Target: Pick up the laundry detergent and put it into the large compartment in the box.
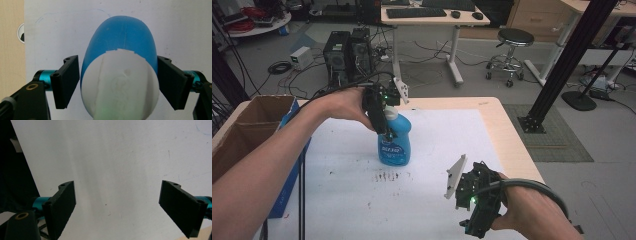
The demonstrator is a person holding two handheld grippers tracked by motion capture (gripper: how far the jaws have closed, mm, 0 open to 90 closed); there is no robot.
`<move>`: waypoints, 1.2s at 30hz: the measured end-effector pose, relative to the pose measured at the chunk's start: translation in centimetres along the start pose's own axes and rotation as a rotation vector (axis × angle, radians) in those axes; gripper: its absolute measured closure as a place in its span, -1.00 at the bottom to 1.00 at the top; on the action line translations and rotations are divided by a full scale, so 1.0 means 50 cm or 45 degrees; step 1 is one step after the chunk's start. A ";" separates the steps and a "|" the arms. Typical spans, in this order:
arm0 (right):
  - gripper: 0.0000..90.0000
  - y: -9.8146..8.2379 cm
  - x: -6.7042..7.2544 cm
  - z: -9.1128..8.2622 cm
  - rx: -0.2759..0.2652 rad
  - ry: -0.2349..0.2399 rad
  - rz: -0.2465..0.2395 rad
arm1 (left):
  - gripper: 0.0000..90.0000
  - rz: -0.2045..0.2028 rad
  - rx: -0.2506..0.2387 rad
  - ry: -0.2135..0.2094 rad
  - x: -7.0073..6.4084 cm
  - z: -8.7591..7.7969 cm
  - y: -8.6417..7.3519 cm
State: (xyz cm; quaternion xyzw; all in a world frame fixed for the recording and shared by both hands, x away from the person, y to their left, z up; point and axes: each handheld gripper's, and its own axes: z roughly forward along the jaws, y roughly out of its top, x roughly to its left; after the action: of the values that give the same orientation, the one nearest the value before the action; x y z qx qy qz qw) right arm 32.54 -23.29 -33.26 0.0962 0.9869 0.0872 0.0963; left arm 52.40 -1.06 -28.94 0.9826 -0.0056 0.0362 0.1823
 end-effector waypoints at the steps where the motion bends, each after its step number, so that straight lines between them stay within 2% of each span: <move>1: -0.70 0.000 0.001 0.000 0.002 -0.002 0.005 | -0.47 0.002 0.001 0.000 0.000 0.000 0.000; 24: -0.71 -0.005 0.000 0.005 0.007 -0.004 0.015 | -0.26 0.015 0.009 -0.021 0.002 0.000 0.005; 36: -0.71 -0.009 -0.001 0.007 0.009 -0.001 0.017 | -0.20 0.032 0.016 -0.008 0.000 -0.001 0.006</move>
State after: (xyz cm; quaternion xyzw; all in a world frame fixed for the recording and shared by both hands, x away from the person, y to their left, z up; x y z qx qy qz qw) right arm 32.57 -23.66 -33.68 0.1033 0.9864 0.0843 0.0959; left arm 52.41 -1.33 -28.77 0.9836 -0.0184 0.0357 0.1758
